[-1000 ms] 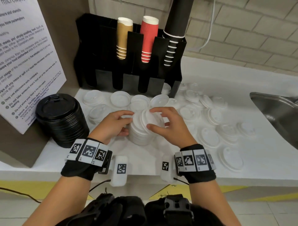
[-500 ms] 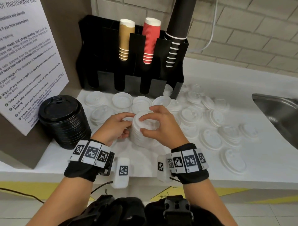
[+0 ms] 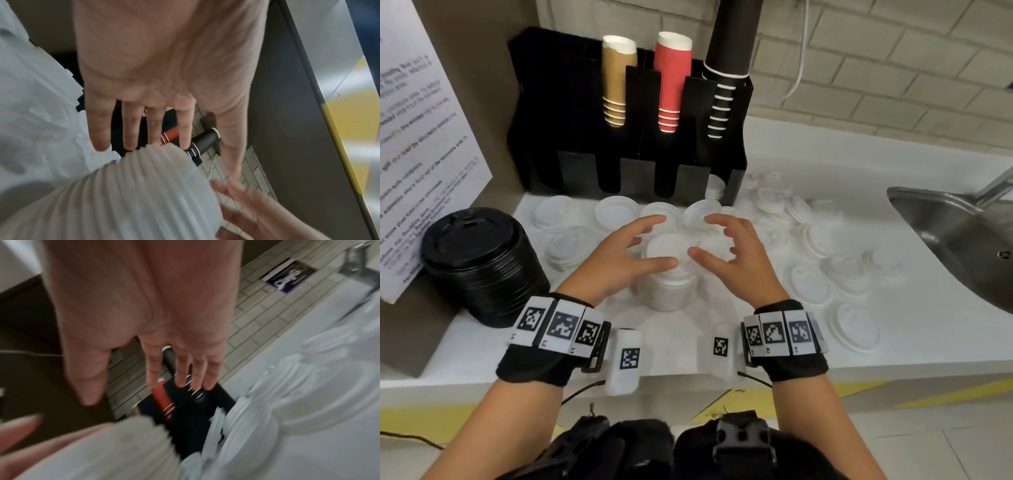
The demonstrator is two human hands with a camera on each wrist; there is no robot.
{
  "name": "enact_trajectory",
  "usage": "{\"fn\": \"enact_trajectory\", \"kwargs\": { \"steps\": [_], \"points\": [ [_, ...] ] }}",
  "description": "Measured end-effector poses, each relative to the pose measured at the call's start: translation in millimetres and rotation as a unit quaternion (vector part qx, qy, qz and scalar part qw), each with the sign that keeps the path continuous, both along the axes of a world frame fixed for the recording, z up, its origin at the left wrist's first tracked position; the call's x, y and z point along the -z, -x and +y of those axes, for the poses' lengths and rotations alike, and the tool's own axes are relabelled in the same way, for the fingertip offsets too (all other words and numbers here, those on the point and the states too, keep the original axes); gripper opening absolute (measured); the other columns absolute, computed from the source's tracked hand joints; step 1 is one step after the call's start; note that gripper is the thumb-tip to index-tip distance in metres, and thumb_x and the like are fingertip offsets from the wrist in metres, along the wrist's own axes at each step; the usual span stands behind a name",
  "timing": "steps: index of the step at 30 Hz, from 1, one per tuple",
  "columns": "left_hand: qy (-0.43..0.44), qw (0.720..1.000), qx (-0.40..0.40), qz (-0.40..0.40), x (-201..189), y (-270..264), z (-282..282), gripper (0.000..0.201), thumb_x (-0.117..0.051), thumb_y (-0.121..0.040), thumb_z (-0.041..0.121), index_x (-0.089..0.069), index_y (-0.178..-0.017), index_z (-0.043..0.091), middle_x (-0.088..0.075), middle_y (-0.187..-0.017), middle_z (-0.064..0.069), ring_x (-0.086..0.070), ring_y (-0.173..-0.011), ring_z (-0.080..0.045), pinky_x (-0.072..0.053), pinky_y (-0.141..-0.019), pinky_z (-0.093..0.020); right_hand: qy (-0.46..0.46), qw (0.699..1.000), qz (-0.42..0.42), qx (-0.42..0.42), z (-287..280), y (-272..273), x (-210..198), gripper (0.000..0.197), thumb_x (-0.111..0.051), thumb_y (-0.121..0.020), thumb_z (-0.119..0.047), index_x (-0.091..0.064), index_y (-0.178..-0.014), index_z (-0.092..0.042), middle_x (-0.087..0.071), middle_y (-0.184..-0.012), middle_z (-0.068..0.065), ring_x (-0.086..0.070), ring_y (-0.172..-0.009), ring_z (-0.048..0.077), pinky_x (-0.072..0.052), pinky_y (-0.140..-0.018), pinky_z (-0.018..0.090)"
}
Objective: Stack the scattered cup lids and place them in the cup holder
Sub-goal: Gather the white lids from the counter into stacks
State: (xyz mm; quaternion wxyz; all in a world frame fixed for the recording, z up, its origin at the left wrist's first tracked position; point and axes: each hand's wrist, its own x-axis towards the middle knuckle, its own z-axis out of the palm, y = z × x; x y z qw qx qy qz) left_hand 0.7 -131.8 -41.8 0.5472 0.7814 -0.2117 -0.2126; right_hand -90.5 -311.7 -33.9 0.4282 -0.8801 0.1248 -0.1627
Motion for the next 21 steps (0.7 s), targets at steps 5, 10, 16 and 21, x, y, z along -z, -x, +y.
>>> {"fn": "enact_trajectory", "kwargs": {
  "steps": [5, 10, 16, 21],
  "points": [
    [-0.031, 0.996, 0.078, 0.01, 4, 3, -6, 0.094, -0.087, -0.066, 0.016, -0.039, -0.144, 0.038, -0.046, -0.138, 0.015, -0.042, -0.127, -0.007, -0.034, -0.104, -0.025, 0.051, 0.952, 0.2, 0.224, -60, 31, -9, 0.056, -0.062, -0.087, -0.042, -0.043, -0.136, -0.024, -0.035, -0.142, 0.01, -0.029, -0.132, 0.032, -0.03, -0.108, 0.048],
    [-0.039, 0.996, 0.078, 0.019, 9, 1, -8, 0.092, -0.085, -0.069, 0.011, -0.038, -0.145, 0.035, -0.049, -0.136, 0.015, -0.045, -0.124, -0.009, -0.036, -0.102, -0.025, 0.053, 0.841, 0.421, 0.336, -96, 68, -3, 0.051, -0.051, -0.091, -0.037, -0.042, -0.137, -0.015, -0.033, -0.142, 0.016, -0.029, -0.131, 0.039, -0.031, -0.106, 0.052],
    [-0.036, 0.996, 0.076, 0.023, 11, -1, -7, 0.091, -0.085, -0.069, 0.012, -0.04, -0.144, 0.036, -0.051, -0.133, 0.015, -0.047, -0.12, -0.007, -0.038, -0.1, -0.027, 0.031, 0.821, 0.453, 0.346, -105, 81, 2, 0.043, -0.051, -0.092, -0.025, -0.044, -0.134, -0.022, -0.032, -0.137, 0.016, -0.03, -0.128, 0.036, -0.034, -0.104, 0.052],
    [-0.034, 0.996, 0.078, 0.033, 11, -3, -6, 0.091, -0.085, -0.07, 0.013, -0.039, -0.144, 0.039, -0.05, -0.133, 0.016, -0.047, -0.12, -0.008, -0.038, -0.099, -0.027, 0.041, 0.815, 0.46, 0.35, -105, 87, 1, 0.051, -0.052, -0.091, -0.02, -0.039, -0.139, -0.031, -0.032, -0.136, 0.018, -0.032, -0.127, 0.038, -0.036, -0.103, 0.049]
  ]
}}
